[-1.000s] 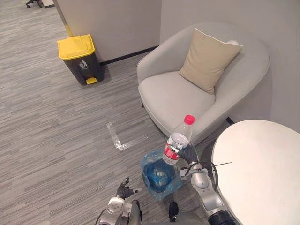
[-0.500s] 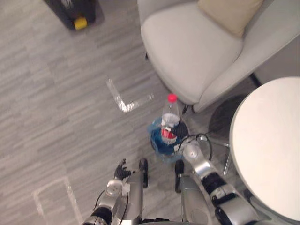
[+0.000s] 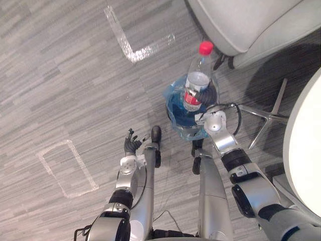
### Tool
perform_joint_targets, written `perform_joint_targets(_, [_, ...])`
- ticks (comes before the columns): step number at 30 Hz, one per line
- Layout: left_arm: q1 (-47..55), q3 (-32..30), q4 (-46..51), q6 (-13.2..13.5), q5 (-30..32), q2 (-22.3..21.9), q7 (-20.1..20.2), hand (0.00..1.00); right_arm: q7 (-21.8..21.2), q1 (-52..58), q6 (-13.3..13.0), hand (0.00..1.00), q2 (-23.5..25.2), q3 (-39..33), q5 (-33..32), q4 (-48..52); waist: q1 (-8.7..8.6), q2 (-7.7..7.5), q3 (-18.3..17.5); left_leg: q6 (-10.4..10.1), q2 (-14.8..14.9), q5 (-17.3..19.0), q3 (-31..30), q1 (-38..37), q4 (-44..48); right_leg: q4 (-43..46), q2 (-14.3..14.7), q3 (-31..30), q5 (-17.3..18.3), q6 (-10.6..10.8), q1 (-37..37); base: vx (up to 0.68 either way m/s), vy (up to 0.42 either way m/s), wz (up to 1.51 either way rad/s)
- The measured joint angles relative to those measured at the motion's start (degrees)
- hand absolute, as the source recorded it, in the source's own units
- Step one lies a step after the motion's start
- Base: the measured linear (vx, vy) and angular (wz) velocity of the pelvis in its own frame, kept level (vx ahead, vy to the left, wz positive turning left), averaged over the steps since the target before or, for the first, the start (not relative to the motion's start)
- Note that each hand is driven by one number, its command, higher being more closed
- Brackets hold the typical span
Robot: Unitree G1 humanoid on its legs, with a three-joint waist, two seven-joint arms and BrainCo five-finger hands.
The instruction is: Gather rubbish on tea table into small bin, then transfer packed bag to large trash can.
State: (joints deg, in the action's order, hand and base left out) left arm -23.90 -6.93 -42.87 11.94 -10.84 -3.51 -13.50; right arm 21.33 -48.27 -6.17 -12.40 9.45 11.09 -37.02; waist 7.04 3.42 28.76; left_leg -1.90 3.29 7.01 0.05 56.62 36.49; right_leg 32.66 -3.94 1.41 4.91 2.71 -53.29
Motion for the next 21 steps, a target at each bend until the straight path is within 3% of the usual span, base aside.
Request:
perform_joint_targets(3, [-0.13, -0.03, 0.06, 0.08, -0.57, -0.36, 0.0, 0.0, 0.14, -1.15, 0.14, 1.0, 0.02, -0.31, 0.01, -0.1, 0.47, -0.15, 0.34, -0.09, 0.05, -0.07, 0.01, 0.86, -0.01, 0.5, 0.03, -0.05, 0.11, -0.19, -1.2, 0.01, 0.002, 0.0])
perform_joint_targets(4, [-0.15, -0.04, 0.06, 0.14, -0.57, -0.67, -0.01, 0.0, 0.19, -1.22, 0.14, 0.0, 0.0, -0.34, 0.03, -0.12, 0.62, -0.16, 0.34, -0.09, 0.06, -0.07, 0.02, 1.05, -0.01, 0.77, 0.03, -0.06, 0.17, -0.28, -1.51, 0.0, 0.0, 0.0])
perform_joint_targets(15, [-0.46, 0.1, -1.21, 0.25, -0.56, -1.89, -0.01, 0.0, 1.19, -0.92, 0.87, 0.0, 2.47, -2.13, 0.62, -2.75, 0.89, -0.55, 0.1, -0.46, 0.47, -0.33, 0.23, 0.61, -0.03, 1.16, 0.33, -0.15, 0.3, -0.67, -1.44, 0.0, 0.0, -0.01])
perform_joint_targets(21, [-1.55, -0.69, -1.86, 0.29, -0.51, -1.9, -0.07, 0.0, 1.19, 2.1, 1.45, 0.0, 3.88, -1.36, 7.0, -2.55, 0.87, -1.25, -0.38, -0.79, 1.29, -0.54, 0.56, -1.08, -0.22, 1.01, 1.04, -0.29, 0.0, -1.09, -0.06, -0.01, -0.017, -0.07])
